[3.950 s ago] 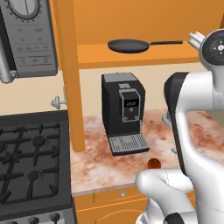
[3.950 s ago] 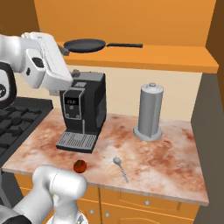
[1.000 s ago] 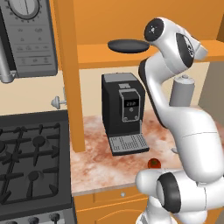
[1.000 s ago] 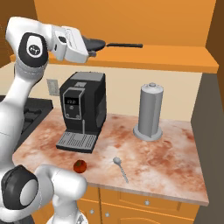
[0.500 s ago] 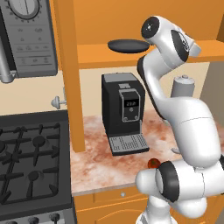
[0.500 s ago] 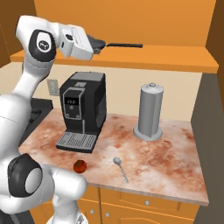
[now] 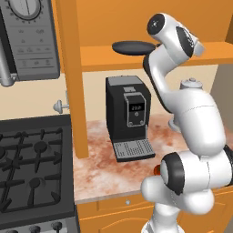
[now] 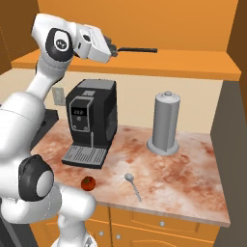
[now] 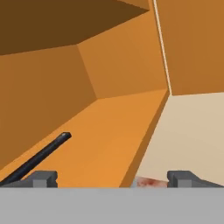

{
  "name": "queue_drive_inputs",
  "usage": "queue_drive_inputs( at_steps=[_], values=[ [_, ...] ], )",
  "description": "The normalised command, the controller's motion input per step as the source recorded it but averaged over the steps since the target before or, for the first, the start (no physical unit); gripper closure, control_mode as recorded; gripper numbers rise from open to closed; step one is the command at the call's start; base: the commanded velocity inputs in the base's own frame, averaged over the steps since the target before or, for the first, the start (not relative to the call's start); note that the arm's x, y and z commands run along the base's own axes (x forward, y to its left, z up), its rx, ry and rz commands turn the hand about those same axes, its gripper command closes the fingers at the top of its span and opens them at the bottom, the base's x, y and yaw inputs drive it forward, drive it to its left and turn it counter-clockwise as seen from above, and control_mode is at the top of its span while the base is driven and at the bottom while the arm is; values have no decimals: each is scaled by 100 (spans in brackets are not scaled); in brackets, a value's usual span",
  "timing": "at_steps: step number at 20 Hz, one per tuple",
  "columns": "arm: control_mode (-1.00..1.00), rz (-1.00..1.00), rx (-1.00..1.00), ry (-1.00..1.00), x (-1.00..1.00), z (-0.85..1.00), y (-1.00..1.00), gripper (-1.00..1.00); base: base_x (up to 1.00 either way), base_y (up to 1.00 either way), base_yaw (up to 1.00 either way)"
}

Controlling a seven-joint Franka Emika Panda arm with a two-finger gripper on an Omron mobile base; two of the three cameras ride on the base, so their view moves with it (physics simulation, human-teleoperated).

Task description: Pick the pan from the cabinet and place it on the stove. Then turn on the stove burner for the pan.

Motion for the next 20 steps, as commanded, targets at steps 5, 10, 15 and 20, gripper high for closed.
queue_drive_inputs(
  at_steps=[5, 10, 15, 20],
  values=[
    [-100, 0, 2, 0, 39, 0, -8, -100, 0, 0, 0],
    [-100, 0, 5, 0, 39, 0, -18, -100, 0, 0, 0],
    [-100, 0, 1, 0, 32, 0, -16, -100, 0, 0, 0],
    [-100, 0, 0, 1, 26, -7, -14, -100, 0, 0, 0]
  ],
)
